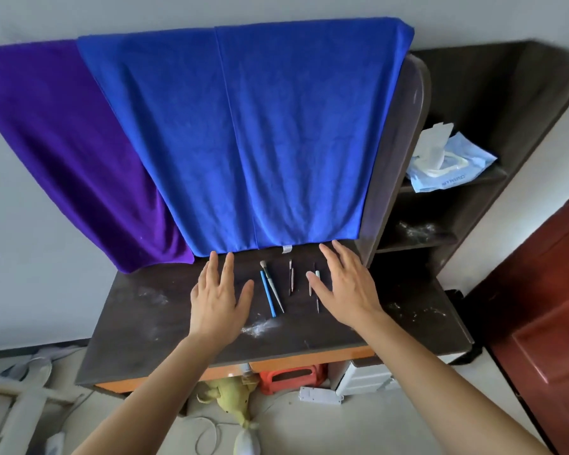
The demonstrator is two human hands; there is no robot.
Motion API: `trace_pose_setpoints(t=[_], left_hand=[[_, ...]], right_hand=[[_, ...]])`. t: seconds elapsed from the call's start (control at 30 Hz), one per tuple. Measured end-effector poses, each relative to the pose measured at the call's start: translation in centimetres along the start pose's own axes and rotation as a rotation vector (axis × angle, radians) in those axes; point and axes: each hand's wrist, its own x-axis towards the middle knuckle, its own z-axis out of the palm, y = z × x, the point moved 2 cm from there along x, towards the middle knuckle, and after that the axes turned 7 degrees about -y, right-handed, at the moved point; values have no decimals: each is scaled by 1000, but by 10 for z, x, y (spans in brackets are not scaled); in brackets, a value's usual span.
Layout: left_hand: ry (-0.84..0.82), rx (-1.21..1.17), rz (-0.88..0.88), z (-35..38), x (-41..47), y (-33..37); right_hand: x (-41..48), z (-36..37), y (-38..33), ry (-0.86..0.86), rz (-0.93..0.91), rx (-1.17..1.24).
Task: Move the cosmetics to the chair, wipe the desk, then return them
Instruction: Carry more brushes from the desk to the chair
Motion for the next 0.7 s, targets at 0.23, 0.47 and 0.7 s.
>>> trace_pose_setpoints(t=[0.23, 0.47, 0.7], left_hand=[[-174, -39, 26, 56, 86, -53], [-437, -41, -3, 119, 136, -70], [-517, 19, -113, 180, 154, -65]], right_hand=[[57, 55, 4, -107, 176, -39], [82, 105, 5, -264, 350, 50], [106, 155, 21, -419, 413, 190]])
